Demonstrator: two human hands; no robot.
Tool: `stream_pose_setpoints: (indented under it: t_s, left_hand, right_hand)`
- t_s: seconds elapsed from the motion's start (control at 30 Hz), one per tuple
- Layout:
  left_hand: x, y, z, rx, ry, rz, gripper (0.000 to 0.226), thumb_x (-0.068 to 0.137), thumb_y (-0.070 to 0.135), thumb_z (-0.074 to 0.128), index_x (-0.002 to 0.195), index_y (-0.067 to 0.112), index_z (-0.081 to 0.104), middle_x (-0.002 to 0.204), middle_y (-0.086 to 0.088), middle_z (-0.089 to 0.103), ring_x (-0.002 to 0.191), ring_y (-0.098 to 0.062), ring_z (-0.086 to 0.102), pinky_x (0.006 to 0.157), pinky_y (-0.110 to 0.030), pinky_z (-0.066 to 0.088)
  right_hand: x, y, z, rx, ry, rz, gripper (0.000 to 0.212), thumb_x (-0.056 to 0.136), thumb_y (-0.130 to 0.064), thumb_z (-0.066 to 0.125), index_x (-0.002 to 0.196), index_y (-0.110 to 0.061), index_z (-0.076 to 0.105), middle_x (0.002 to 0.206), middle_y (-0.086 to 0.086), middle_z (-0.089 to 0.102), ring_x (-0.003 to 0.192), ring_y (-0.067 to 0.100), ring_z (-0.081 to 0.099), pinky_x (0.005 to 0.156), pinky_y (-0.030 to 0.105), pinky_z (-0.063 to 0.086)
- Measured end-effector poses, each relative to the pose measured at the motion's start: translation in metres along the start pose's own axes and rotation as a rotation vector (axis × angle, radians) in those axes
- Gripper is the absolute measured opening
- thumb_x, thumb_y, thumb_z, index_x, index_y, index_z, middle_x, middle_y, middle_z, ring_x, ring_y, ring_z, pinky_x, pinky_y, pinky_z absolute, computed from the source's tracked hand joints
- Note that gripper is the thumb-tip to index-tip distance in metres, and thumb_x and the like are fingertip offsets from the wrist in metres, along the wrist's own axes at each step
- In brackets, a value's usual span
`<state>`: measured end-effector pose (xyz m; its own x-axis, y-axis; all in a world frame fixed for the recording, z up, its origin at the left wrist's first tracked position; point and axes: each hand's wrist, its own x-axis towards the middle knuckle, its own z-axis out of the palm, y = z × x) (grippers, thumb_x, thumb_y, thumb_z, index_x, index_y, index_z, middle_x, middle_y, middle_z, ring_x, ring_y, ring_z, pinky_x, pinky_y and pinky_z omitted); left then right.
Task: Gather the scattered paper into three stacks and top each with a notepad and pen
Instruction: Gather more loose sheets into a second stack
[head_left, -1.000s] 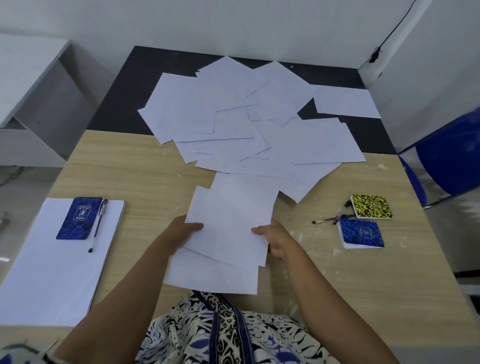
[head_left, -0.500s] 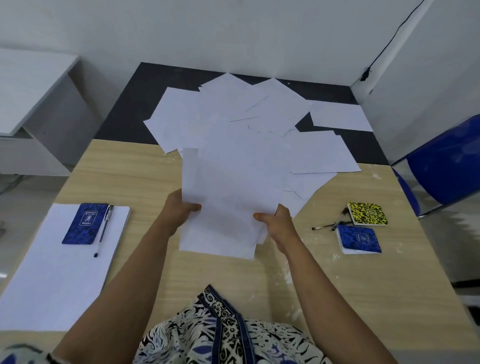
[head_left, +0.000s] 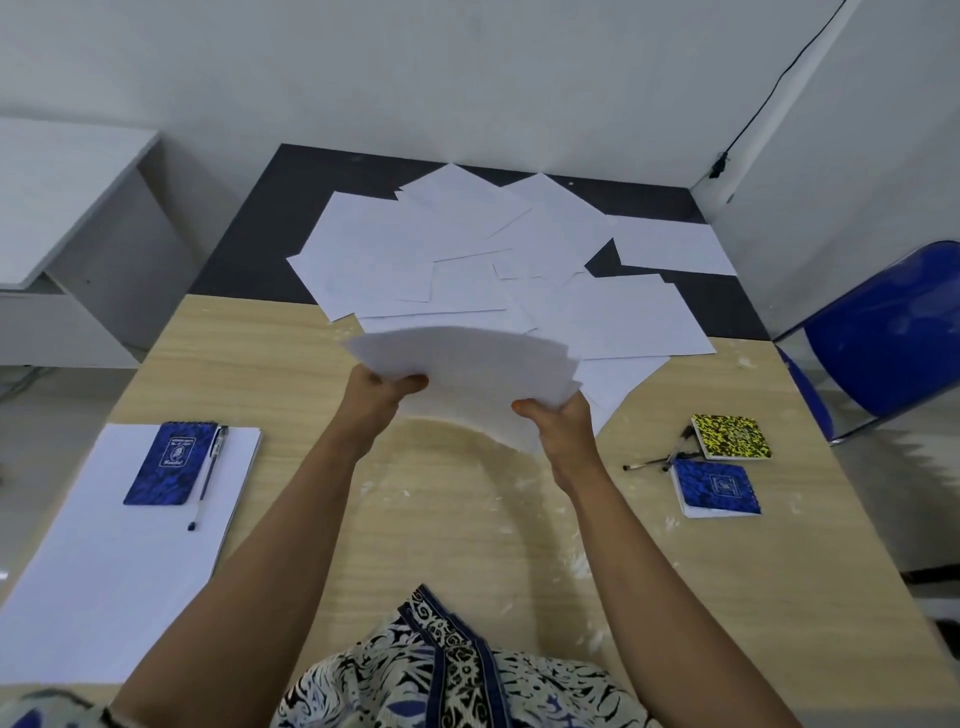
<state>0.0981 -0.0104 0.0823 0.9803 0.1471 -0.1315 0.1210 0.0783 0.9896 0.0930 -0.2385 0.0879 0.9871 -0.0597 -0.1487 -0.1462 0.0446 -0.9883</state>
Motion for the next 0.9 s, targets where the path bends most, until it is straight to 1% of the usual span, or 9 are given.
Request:
stream_pose_setpoints:
  t_s: [0.1,0.23,0.3,0.37,0.47,0.53,0.63,0.8,0.9]
  left_hand:
    - [0.002,0.001,0.001,0.027,0.012,0.014,0.03,0.081,0.003,0.071,0.107,0.017,0.067,0.103,0.003,0.072,0.095,-0.011,0.067,0.079,-0.026,0.051]
    - [0.003,0.004,0.002,0.034,0.029,0.006,0.025,0.086,0.01,0.069,0.11,0.013,0.066,0.105,0.001,0.071,0.095,-0.015,0.067,0.08,-0.029,0.051]
    - [0.003,0.005,0.003,0.006,0.036,0.002,0.026,0.086,0.011,0.068,0.112,0.012,0.066,0.106,0.0,0.072,0.095,-0.017,0.068,0.08,-0.031,0.053]
    - [0.004,0.005,0.002,-0.014,0.031,-0.011,0.031,0.084,0.013,0.07,0.115,0.013,0.065,0.108,-0.001,0.071,0.097,-0.02,0.068,0.081,-0.035,0.054]
    - [0.007,0.002,0.0,0.024,0.012,-0.031,0.044,0.076,0.021,0.073,0.119,0.017,0.062,0.112,0.0,0.07,0.103,-0.022,0.066,0.088,-0.042,0.053]
    - [0.009,-0.001,-0.001,0.054,0.007,-0.047,0.043,0.078,0.021,0.072,0.119,0.017,0.062,0.113,0.0,0.07,0.103,-0.023,0.066,0.091,-0.045,0.053]
    - [0.014,-0.005,-0.002,0.105,0.012,-0.05,0.032,0.089,0.019,0.067,0.12,0.013,0.062,0.113,-0.002,0.069,0.101,-0.023,0.066,0.091,-0.047,0.054]
    - [0.027,-0.009,-0.002,0.095,0.088,-0.07,0.027,0.091,0.019,0.065,0.116,0.01,0.065,0.108,-0.005,0.071,0.096,-0.022,0.069,0.086,-0.045,0.056]
    - [0.038,-0.009,-0.002,0.055,0.125,-0.107,0.035,0.089,0.016,0.067,0.123,0.01,0.061,0.114,-0.002,0.069,0.1,-0.02,0.068,0.088,-0.04,0.055]
  right_hand:
    - [0.004,-0.001,-0.001,-0.024,0.003,-0.008,0.033,0.071,-0.006,0.07,0.101,-0.019,0.061,0.099,0.003,0.065,0.092,0.018,0.062,0.078,0.032,0.049]
    - [0.006,-0.003,0.003,0.015,0.017,0.009,0.022,0.081,0.0,0.066,0.094,-0.018,0.065,0.088,-0.004,0.069,0.079,0.004,0.066,0.074,0.025,0.05]
    - [0.009,-0.003,0.005,0.044,0.03,0.007,0.022,0.077,-0.005,0.068,0.096,-0.016,0.067,0.09,-0.002,0.069,0.083,0.009,0.066,0.075,0.026,0.05]
    - [0.011,-0.002,0.007,0.07,0.022,0.017,0.034,0.072,-0.013,0.068,0.106,-0.012,0.063,0.094,0.0,0.068,0.089,0.015,0.065,0.077,0.03,0.052]
    - [0.015,0.006,0.012,0.082,-0.01,0.068,0.045,0.073,-0.012,0.067,0.117,-0.015,0.056,0.105,0.004,0.066,0.097,0.019,0.064,0.08,0.032,0.053]
    - [0.018,0.011,0.013,0.042,-0.011,0.088,0.042,0.079,-0.008,0.065,0.118,-0.018,0.055,0.111,0.005,0.064,0.101,0.019,0.061,0.079,0.028,0.05]
    - [0.022,0.016,0.015,-0.013,-0.01,0.093,0.032,0.087,-0.005,0.058,0.116,-0.017,0.057,0.107,0.001,0.064,0.098,0.015,0.059,0.073,0.021,0.046]
    - [0.033,0.026,0.017,-0.109,0.0,0.059,0.022,0.088,-0.016,0.066,0.106,-0.026,0.059,0.106,-0.002,0.066,0.101,0.016,0.063,0.082,0.026,0.051]
    - [0.043,0.031,0.018,-0.196,-0.007,0.039,0.026,0.088,-0.021,0.067,0.112,-0.028,0.058,0.103,-0.012,0.066,0.101,0.013,0.063,0.088,0.026,0.049]
